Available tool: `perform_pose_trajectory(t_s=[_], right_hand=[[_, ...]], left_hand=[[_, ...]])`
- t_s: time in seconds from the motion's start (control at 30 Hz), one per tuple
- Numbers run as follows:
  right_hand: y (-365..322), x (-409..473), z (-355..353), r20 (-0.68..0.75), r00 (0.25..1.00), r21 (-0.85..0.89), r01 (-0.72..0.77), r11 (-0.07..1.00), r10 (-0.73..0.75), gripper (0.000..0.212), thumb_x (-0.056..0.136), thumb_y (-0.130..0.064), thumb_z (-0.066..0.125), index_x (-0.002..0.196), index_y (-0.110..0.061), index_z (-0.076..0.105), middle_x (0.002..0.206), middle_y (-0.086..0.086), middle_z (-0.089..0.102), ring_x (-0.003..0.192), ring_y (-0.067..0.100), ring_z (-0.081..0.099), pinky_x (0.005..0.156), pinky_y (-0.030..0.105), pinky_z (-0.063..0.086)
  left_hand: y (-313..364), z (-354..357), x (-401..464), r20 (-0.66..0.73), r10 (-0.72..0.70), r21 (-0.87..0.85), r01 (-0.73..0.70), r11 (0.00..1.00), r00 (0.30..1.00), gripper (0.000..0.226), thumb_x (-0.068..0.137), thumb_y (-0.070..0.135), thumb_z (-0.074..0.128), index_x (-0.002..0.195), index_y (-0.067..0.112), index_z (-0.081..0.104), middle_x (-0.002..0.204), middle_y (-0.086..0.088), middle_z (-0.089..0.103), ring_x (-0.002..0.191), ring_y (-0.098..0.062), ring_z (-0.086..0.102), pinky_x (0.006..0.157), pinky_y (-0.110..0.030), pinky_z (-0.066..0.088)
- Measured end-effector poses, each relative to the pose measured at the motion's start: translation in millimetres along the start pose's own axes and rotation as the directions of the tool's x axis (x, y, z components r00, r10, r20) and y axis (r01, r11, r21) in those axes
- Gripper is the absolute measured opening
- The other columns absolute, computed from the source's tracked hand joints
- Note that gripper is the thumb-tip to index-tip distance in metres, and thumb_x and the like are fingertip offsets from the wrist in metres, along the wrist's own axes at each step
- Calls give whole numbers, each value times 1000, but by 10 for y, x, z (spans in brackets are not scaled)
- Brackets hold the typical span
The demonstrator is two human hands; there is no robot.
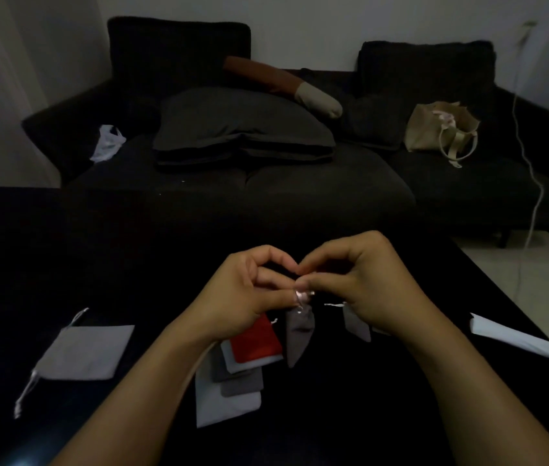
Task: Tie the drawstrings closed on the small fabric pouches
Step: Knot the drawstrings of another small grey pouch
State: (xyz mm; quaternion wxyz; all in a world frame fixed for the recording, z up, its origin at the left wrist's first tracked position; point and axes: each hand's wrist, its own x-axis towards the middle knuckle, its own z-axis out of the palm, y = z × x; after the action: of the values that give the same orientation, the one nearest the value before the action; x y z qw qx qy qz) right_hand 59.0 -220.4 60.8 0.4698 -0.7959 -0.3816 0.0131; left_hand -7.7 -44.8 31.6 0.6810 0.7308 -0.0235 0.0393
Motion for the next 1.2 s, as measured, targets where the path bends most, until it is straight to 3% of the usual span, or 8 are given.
perform_pose_trajectory(t_s=[0.1,0.17,0.33,0.47,0.53,0.67,0.93,1.2], right_hand=[[50,-17,-30,35,994,277,-105,955,99,12,74,-2,77,86,-5,78,76,7,76,67,10,70,63,20,55],[56,-22,-48,68,989,349,-148,926,132,14,74,-4,76,89,-4,77,79,10,76,69,14,71,65,21,56],[59,-18,-33,8,977,413,-195,889,211,23,65,-19,78,82,-4,77,74,11,75,61,12,68,57,17,53],[96,-4,17,-34,957,478,-237,846,287,13,69,-11,79,77,-2,75,66,10,73,53,10,63,52,17,51],[105,-4,31,-27,949,505,-259,823,315,4,76,-3,75,79,0,74,67,11,72,55,10,64,54,17,52],[105,-14,22,28,934,496,-322,806,356,11,83,3,67,92,5,73,86,24,73,71,21,65,66,21,56],[107,7,138,46,922,374,-373,849,384,13,91,-11,64,93,-3,75,88,21,74,75,21,66,64,25,52],[100,18,158,153,892,617,-422,664,425,21,96,-14,57,92,-3,75,83,12,74,73,15,70,61,22,54]], left_hand=[[31,-18,-8,9,41,-65,-41,997,999,30,78,-1,77,102,10,62,84,-14,77,75,-15,74,66,-17,53],[29,-6,-8,8,63,-86,-62,994,998,29,79,2,77,102,14,64,85,-14,77,77,-15,75,66,-17,54],[-11,59,14,-77,125,-149,-136,979,989,23,79,6,75,100,16,73,87,-13,77,81,-19,75,67,-17,54],[-27,150,28,-185,183,-106,-205,973,966,16,77,10,74,92,16,78,86,-6,78,82,-15,75,67,-15,54],[-53,191,51,-227,197,-98,-224,970,954,15,82,4,72,90,14,78,84,-5,78,80,-15,75,67,-17,55],[-110,235,84,-265,188,-105,-222,969,946,14,89,-3,64,90,6,75,80,-4,78,73,-13,75,63,-15,55],[-166,194,98,-322,205,44,-201,978,924,14,89,5,68,88,17,76,80,4,77,76,-6,73,64,-13,52],[-99,205,94,-336,272,76,-262,962,902,15,87,-1,69,91,10,77,83,3,78,79,-5,73,67,-12,52]])
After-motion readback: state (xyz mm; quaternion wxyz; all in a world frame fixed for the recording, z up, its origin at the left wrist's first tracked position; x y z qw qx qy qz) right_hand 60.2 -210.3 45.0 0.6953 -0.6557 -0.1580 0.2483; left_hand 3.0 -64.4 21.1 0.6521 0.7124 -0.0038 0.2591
